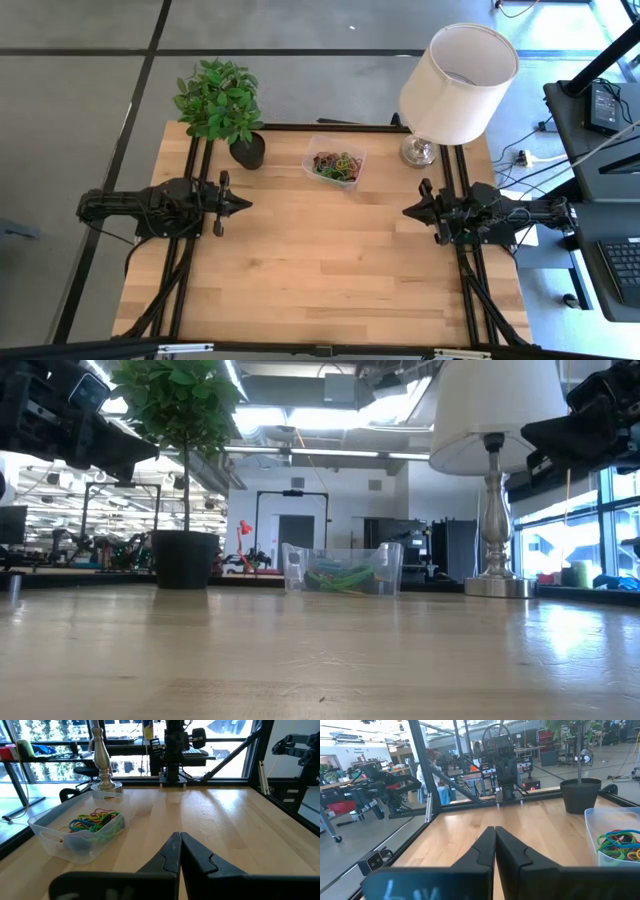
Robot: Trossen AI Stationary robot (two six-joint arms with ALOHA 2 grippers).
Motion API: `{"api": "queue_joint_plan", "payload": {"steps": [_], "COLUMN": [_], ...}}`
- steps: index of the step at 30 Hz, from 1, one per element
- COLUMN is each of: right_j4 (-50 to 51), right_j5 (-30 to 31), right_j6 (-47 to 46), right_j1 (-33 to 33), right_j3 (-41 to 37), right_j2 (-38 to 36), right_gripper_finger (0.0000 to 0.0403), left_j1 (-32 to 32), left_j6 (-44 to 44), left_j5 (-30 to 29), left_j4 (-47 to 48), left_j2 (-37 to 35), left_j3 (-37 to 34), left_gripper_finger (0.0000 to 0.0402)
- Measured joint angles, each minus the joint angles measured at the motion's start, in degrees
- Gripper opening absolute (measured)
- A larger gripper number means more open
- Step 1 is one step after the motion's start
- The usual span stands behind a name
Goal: Pick and place rubber bands into bin
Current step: Return to Home Position
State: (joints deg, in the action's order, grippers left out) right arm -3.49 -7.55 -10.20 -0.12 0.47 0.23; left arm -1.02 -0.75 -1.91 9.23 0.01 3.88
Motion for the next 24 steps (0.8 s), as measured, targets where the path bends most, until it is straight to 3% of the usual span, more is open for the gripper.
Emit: {"api": "queue_joint_plan", "payload": {"steps": [24], "right_j4": [0.00], "right_j5": [0.00], "right_j6": [-0.01], "right_j1": [0.00], "right_j3": [0.00], "right_j2": [0.02], "right_gripper_finger": [0.0012], "left_j1": [0.00], "left_j6": [0.00], "left_j5": [0.00], "left_j4": [0.00], "left_j2": [0.02], "left_j3": [0.01], "left_gripper_finger": [0.0003]}}
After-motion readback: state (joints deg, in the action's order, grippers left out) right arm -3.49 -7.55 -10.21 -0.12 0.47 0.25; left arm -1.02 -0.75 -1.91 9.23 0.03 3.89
